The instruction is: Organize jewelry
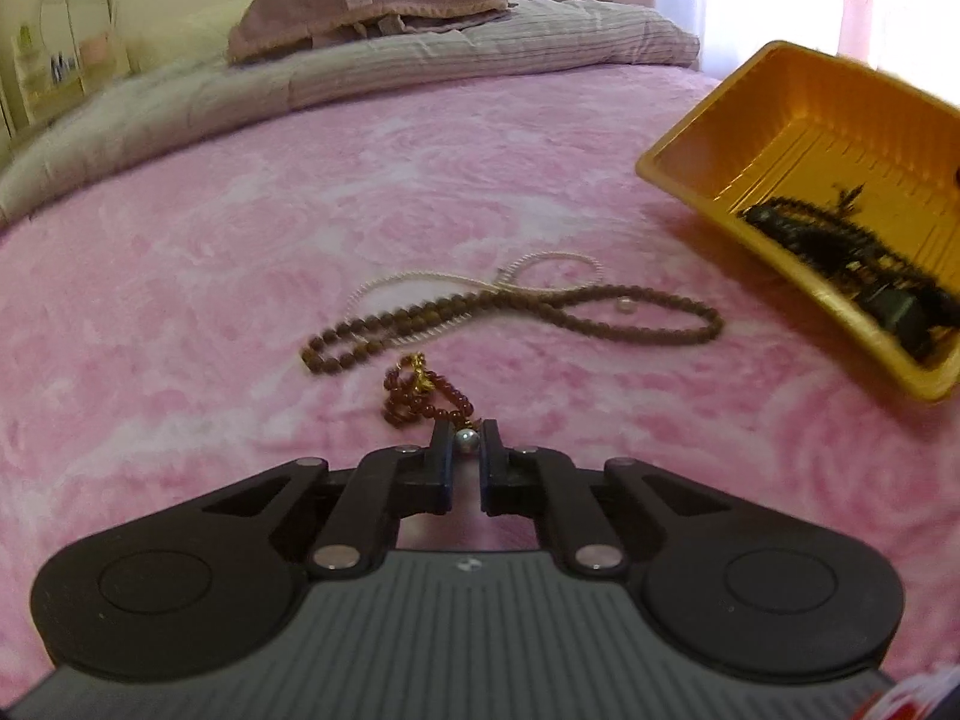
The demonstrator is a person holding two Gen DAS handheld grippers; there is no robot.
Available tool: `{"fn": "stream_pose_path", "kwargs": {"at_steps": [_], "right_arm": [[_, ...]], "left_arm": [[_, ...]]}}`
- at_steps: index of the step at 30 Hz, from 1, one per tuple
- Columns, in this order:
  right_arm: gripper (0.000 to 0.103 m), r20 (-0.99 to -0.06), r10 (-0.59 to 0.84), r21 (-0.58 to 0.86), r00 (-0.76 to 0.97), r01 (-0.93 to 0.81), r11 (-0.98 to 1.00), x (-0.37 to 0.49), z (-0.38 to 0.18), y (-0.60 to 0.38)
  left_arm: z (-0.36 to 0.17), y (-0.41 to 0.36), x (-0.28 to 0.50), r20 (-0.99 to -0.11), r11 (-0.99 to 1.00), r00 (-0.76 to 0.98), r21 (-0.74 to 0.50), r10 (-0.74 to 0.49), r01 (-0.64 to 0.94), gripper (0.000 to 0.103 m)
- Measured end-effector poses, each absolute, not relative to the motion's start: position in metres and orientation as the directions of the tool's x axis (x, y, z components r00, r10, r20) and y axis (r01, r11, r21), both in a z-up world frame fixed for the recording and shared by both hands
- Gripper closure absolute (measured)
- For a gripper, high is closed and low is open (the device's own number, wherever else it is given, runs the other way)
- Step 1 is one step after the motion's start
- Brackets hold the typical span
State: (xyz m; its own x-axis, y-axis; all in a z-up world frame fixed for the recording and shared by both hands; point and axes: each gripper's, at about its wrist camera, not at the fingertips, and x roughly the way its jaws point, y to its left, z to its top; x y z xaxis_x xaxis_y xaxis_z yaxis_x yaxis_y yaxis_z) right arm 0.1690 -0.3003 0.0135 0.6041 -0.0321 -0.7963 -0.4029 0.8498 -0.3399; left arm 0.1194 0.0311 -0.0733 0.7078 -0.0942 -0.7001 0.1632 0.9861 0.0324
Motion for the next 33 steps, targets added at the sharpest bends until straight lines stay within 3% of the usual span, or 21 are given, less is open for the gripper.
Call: {"fn": "stream_pose_path", "kwargs": {"at_steps": [12,21,26,33], "right_arm": [[0.096,-0.794,-0.032,-0.345,0.607,-0.407,0.846,0.167,0.016,-0.297],[0.096,-0.794,-0.031,-0.345,0.608,-0.407,0.846,0.167,0.015,-0.297],[0.096,-0.794,-0.03,-0.343,0.607,-0.407,0.847,0.167,0.016,-0.297],[0.096,-0.795,-0.028,-0.337,0.606,-0.403,0.851,0.167,0.016,-0.299]], "left_arm": [[-0.076,0.051,0.106,-0.705,0.896,0.606,-0.443,-0.369,0.03,0.096],[-0.099,0.06,0.106,-0.573,0.619,0.533,-0.778,-0.623,-0.113,0.096],[-0.09,0.039,0.104,-0.589,0.673,0.521,-0.738,-0.618,-0.036,0.096],[-0.083,0.051,0.107,-0.352,0.416,0.572,-0.909,-0.741,-0.019,0.096]]}}
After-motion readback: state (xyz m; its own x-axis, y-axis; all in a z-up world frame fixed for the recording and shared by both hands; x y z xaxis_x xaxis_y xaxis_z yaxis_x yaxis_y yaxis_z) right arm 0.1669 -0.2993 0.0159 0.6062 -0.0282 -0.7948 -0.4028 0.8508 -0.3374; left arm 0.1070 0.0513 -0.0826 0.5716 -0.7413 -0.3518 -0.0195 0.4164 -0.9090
